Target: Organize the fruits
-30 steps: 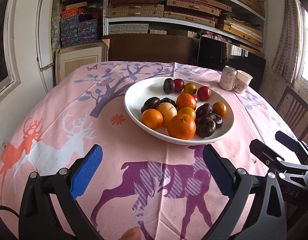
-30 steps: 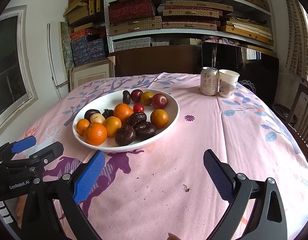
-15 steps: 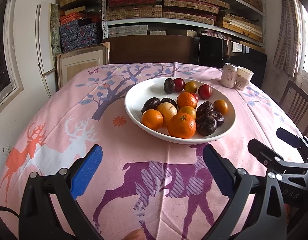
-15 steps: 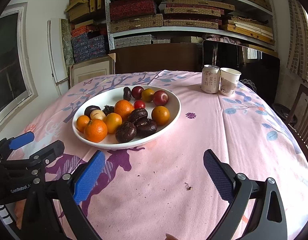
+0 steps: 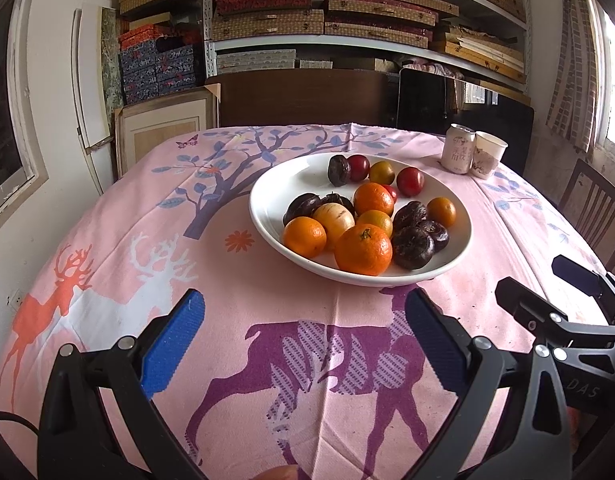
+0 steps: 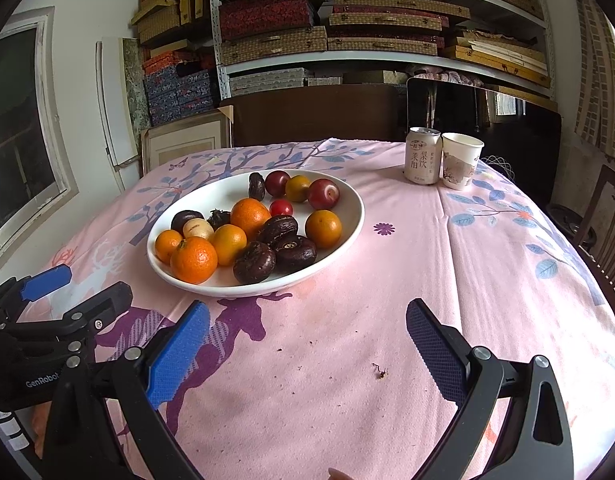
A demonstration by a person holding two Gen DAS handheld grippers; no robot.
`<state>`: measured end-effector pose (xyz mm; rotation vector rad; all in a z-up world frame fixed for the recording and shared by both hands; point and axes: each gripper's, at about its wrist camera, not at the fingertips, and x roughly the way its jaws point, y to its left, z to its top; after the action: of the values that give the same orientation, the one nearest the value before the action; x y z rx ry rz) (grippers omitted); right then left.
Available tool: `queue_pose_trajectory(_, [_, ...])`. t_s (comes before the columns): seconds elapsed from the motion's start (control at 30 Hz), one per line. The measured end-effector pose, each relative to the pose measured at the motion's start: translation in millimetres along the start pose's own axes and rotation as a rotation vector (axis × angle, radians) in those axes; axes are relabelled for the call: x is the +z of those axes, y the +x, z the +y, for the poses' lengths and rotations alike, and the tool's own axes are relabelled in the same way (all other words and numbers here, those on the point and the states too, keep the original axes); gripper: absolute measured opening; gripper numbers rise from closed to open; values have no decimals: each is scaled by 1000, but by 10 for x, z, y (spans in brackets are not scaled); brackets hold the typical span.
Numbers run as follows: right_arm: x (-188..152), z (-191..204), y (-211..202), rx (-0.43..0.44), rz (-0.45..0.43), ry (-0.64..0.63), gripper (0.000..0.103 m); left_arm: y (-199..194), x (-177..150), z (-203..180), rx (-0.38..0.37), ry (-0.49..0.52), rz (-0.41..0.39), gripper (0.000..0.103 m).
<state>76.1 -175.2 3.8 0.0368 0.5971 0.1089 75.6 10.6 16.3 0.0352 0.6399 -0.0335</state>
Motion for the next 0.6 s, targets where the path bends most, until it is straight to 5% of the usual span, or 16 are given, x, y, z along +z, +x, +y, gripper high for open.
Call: queue_pose_trajectory(0.6, [-5,3,3,2,2,1,99,21,-11,29,6,1,6,98])
